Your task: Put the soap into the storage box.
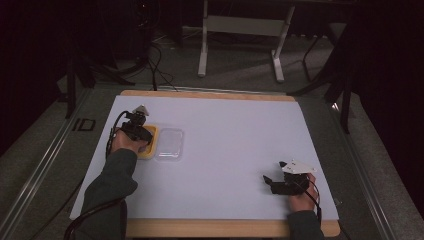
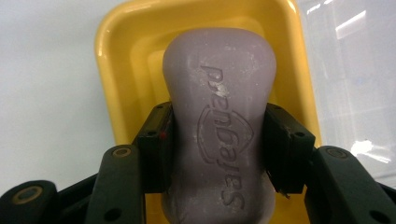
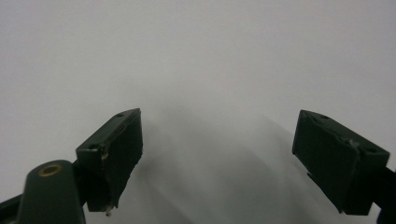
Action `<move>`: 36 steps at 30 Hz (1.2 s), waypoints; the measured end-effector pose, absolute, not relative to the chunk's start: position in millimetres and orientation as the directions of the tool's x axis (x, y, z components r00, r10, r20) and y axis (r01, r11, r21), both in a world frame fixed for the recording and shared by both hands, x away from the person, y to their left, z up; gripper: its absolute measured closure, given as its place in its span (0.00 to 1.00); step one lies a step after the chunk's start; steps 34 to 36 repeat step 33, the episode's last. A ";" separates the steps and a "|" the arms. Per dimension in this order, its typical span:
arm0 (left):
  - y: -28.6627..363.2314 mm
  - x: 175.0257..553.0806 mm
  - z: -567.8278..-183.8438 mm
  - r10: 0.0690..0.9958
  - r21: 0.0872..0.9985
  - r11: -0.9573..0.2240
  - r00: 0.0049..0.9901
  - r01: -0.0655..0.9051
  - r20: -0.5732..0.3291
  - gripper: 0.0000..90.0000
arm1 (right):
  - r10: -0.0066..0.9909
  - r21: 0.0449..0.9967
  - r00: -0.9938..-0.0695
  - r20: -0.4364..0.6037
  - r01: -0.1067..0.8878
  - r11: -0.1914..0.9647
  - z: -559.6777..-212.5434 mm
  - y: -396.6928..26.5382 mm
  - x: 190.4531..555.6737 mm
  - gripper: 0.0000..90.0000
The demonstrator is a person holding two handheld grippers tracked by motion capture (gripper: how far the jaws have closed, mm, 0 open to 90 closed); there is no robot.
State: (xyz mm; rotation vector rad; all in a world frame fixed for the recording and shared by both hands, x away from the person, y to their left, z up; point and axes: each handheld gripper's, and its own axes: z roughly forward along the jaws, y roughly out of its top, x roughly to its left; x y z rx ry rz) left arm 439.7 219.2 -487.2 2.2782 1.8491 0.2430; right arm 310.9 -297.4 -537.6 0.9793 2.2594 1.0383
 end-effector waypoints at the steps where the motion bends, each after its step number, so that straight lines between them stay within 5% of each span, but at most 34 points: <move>1: 219.0 439.7 -488.0 0.979 0.255 -0.200 0.206 0.946 0.007 0.55 | 0.760 0.788 -0.639 -0.115 0.408 0.462 -537.7 -297.6 311.1 0.18; 9: 221.3 439.1 -489.8 0.979 0.250 -0.192 0.202 0.949 -0.016 0.53 | 0.760 0.788 -0.639 -0.116 0.407 0.462 -537.7 -297.6 311.0 0.18; 18: 223.8 433.9 -484.6 0.973 0.263 -0.217 0.231 0.940 -0.021 0.36 | 0.761 0.788 -0.639 -0.116 0.407 0.462 -537.7 -297.5 310.8 0.18; 36: 221.2 394.3 -448.1 0.933 0.467 -0.315 0.360 0.826 -0.006 0.34 | 0.761 0.787 -0.639 -0.113 0.410 0.461 -537.8 -297.6 311.4 0.18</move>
